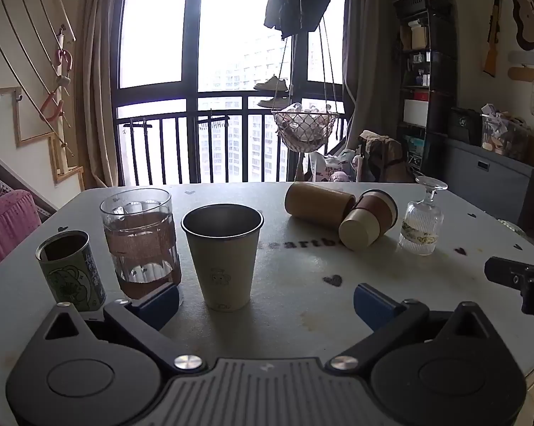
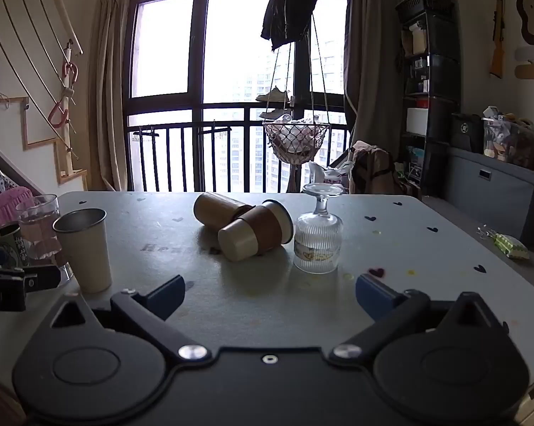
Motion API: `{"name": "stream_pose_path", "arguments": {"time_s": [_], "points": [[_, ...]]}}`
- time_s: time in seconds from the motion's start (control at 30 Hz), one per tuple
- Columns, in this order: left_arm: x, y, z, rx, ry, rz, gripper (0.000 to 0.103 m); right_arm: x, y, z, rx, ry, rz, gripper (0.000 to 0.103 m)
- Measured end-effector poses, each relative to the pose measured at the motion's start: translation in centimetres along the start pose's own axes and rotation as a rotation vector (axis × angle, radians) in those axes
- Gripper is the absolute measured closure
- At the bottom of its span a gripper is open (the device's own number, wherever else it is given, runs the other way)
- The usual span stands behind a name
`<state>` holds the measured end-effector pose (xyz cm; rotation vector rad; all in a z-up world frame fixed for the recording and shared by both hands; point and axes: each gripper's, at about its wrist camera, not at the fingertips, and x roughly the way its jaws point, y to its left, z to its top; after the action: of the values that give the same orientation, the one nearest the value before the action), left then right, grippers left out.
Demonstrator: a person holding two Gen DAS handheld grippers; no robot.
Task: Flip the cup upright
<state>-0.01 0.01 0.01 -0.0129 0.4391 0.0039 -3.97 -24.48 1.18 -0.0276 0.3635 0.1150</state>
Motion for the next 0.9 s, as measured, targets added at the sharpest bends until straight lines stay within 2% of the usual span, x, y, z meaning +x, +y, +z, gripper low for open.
{"name": "stream_pose_path", "arguments": {"time_s": [0.9], "points": [[0.00,-0.03,0.00,0.005,0.004,-0.001,0.000,0.02,0.02,0.09,-0.001,0.005,-0.002,0.000]]}}
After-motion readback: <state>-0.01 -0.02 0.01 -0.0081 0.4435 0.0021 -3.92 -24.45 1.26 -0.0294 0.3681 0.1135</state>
